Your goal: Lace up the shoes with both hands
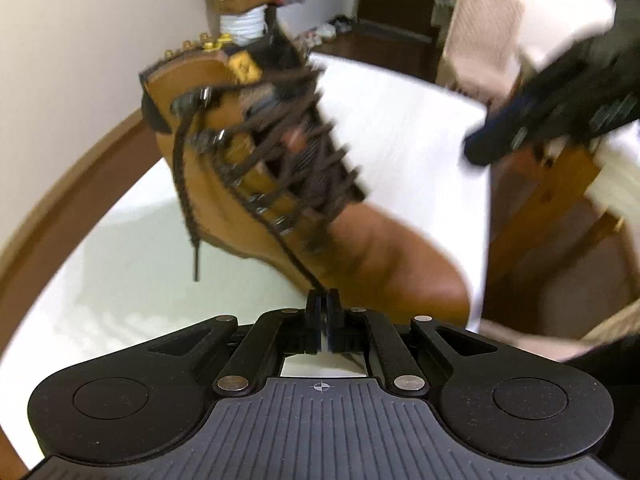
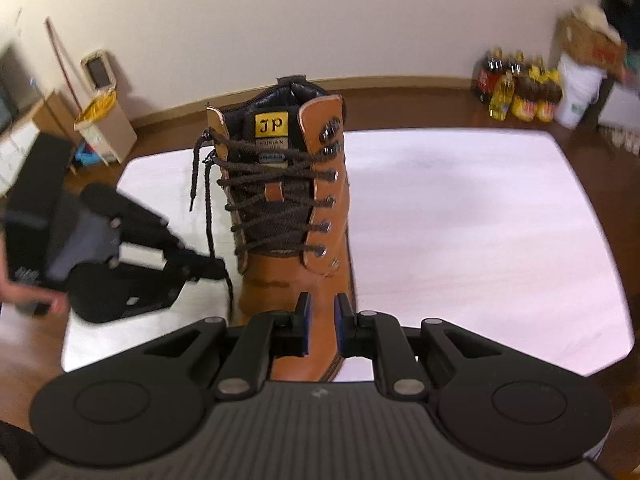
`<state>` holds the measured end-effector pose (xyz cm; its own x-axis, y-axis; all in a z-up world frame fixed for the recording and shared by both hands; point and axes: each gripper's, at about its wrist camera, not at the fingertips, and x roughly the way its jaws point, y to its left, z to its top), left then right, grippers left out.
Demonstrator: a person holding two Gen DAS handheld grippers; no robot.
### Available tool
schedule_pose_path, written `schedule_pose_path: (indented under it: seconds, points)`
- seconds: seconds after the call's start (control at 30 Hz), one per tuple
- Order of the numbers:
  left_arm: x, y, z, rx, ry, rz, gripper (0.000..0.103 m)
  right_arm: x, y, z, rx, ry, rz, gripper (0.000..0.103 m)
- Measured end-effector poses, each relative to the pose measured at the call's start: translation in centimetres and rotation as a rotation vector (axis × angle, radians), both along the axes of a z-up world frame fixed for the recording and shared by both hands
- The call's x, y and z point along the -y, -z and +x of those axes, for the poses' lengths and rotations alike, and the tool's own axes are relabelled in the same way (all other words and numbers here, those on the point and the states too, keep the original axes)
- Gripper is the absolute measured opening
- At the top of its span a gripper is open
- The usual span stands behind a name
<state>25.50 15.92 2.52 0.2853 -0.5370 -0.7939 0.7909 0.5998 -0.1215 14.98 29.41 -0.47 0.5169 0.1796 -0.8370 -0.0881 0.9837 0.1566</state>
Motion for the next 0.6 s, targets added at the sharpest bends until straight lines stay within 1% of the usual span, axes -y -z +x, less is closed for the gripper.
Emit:
schedule_pose_path:
  seconds: [0.03, 0.07, 0.17, 0.2, 0.23, 0.27, 0.3, 0.33, 0.4, 0.43, 0.47, 0.5, 0.53, 0.6]
  points:
    - [-0.4, -0.7, 0.1, -0.048, -0.060, -0.056, 0.002, 0.6, 0.3, -0.2, -0.015, 0.040, 0.058, 0.014]
    - [-0.9, -1.3, 0.3, -0.093, -0.118, -0.109, 0.002, 0.9, 0.4, -0.3, -0.023, 0.066, 0.093, 0.014]
    - [-1.9, -2.0, 1.4, -0.215, -0.288, -0.243, 0.002, 3.2, 1.3, -1.7, -0.049, 0.237, 0.312, 0.016]
    - [-2.1, -2.0, 1.8, -0.246, -0.327, -0.275, 0.002, 4.0, 1.6, -2.1, -0.058, 0.296, 0.388, 0.018]
    - [-2.4, -2.0, 2.2, -0.277, -0.367, -0.309, 0.002, 4.3, 1.8, -2.3, -0.062, 0.318, 0.420, 0.018]
    - [-2.5, -2.1, 2.5, -0.309, -0.403, -0.346, 0.002, 5.1, 2.4, -2.8, -0.076, 0.384, 0.521, 0.018]
    - [-2.4, -2.2, 2.7, -0.327, -0.419, -0.365, 0.002, 6.0, 3.3, -3.5, -0.091, 0.462, 0.641, 0.018]
    - [-2.5, -2.2, 3.0, -0.360, -0.443, -0.397, 0.002, 6.3, 3.7, -3.8, -0.099, 0.500, 0.697, 0.018]
    - [-2.6, -2.1, 3.5, -0.400, -0.474, -0.436, 0.002, 7.1, 5.4, -4.9, -0.117, 0.629, 0.862, 0.019]
    - [-2.6, -2.3, 3.8, -0.417, -0.484, -0.454, 0.002, 7.3, 5.9, -5.1, -0.122, 0.667, 0.909, 0.020]
    - [-2.5, -2.6, 4.1, -0.425, -0.486, -0.468, 0.002, 7.4, 7.1, -5.8, -0.134, 0.752, 1.016, 0.022]
    - [-2.4, -2.5, 4.2, -0.429, -0.483, -0.474, 0.002, 7.4, 7.9, -6.2, -0.143, 0.805, 1.078, 0.025]
    - [-2.3, -2.6, 4.2, -0.428, -0.476, -0.481, 0.002, 7.3, 8.8, -6.5, -0.153, 0.857, 1.140, 0.025]
    - [-1.9, -2.5, 4.1, -0.424, -0.459, -0.489, 0.002, 6.7, 9.8, -6.4, -0.156, 0.903, 1.222, 0.025]
